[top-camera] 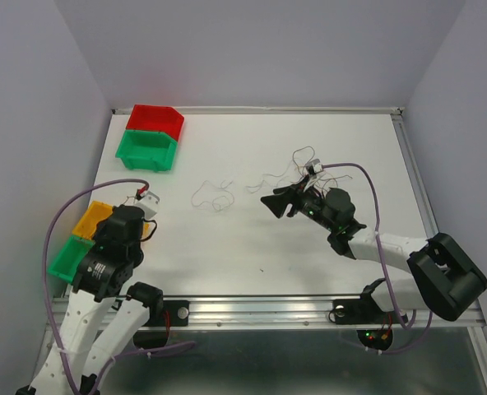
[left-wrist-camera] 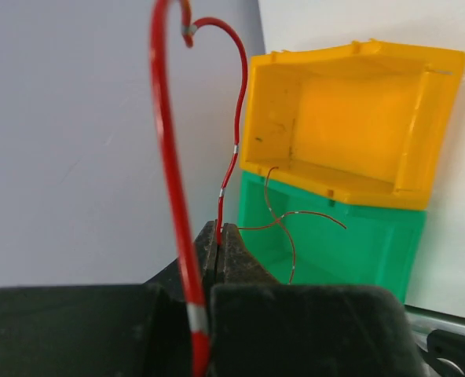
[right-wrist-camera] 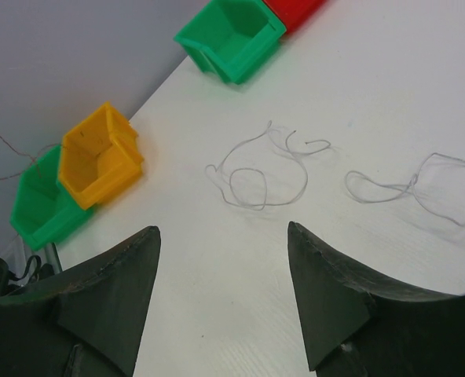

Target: Untangle the cables

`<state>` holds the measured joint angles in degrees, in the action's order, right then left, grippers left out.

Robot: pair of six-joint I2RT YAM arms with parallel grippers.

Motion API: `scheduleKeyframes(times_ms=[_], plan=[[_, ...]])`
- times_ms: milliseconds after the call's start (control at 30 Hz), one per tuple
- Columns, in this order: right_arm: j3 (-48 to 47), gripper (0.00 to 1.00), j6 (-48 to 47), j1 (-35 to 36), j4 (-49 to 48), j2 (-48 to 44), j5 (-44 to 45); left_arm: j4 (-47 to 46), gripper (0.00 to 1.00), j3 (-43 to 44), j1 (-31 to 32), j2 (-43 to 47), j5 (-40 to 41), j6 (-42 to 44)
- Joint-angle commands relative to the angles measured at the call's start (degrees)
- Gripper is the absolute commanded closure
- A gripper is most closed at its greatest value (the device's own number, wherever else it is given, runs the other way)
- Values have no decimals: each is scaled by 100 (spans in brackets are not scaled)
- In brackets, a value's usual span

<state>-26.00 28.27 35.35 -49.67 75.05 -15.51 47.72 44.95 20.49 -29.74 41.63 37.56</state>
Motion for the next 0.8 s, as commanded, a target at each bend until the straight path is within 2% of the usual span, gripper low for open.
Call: scheduleKeyframes(times_ms=[0,100,200,333,400,433,467,533,567,700,767], plan=[[-248,29,-6,42,-175,36,-110,-763,100,567,-36,12,1022,602],[-239,29,-6,42,-166,10,-128,-1291,100,603,-45,-58,1120,866],[-221,29,-15,50,-166,-25,-110,-1686,100,270,-106,-146,1032,1199],[-204,29,12,50,-166,-87,-119,-2249,100,-240,-781,-76,550,1796],[-221,29,20,42,-166,-95,-137,-2364,100,-478,-1562,-120,-143,2009],[-221,29,29,42,-166,-95,-145,-2338,100,-635,-1853,-172,-790,2201],[-221,29,38,50,-166,-87,-163,-2390,100,-723,-2508,-234,-1084,2290],[-221,29,29,51,-175,-69,-172,-2487,100,-890,-3048,-453,-1863,2561],[-221,29,21,51,-166,-69,-163,-2444,100,-874,-3582,-524,-2164,2624],[-248,29,3,51,-157,-8,-145,-1971,100,-803,-4306,-648,-3483,2861],[-265,29,3,51,-166,36,-146,-1847,100,-995,-4308,-621,-3643,2888]])
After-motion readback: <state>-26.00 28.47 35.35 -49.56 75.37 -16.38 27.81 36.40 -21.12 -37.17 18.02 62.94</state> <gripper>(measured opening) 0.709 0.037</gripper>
